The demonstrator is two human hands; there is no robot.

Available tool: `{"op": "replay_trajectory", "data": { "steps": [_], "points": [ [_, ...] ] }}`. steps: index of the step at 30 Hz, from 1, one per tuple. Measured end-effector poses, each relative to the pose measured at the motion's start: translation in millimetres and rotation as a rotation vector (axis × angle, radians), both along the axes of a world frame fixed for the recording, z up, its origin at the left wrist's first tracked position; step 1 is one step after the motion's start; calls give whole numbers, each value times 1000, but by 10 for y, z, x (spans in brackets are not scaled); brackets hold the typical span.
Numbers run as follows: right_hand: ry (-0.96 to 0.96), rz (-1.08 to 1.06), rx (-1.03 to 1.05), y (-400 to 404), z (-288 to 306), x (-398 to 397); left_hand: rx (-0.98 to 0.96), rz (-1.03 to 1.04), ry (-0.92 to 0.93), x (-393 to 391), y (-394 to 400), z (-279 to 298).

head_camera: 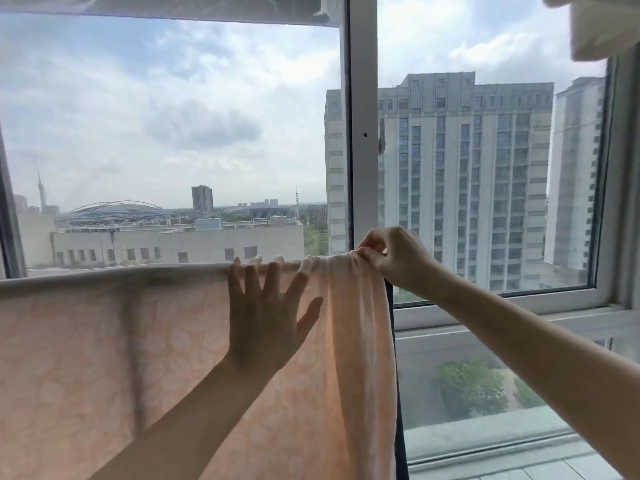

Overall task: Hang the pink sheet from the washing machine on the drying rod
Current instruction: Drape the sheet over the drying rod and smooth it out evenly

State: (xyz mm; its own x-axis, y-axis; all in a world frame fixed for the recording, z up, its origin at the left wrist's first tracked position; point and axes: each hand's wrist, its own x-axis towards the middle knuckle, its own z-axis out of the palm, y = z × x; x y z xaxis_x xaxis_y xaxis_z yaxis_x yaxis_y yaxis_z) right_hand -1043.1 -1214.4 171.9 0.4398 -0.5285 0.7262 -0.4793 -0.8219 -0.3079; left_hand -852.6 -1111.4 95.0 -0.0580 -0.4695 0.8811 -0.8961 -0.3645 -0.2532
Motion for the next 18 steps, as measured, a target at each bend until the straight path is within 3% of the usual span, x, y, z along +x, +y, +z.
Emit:
{"op": "replay_trajectory", "data": {
  "steps": [6,9,18],
  "points": [
    [-248,-204,-114,-204,231,-243,-30,-10,8,73,-4,-14],
    [-93,-234,-55,-287,144,-396,-35,-14,20,42,3,-13],
    [111,95,-22,-61,72,-38,-21,4,23,25,0,-2]
  ]
}}
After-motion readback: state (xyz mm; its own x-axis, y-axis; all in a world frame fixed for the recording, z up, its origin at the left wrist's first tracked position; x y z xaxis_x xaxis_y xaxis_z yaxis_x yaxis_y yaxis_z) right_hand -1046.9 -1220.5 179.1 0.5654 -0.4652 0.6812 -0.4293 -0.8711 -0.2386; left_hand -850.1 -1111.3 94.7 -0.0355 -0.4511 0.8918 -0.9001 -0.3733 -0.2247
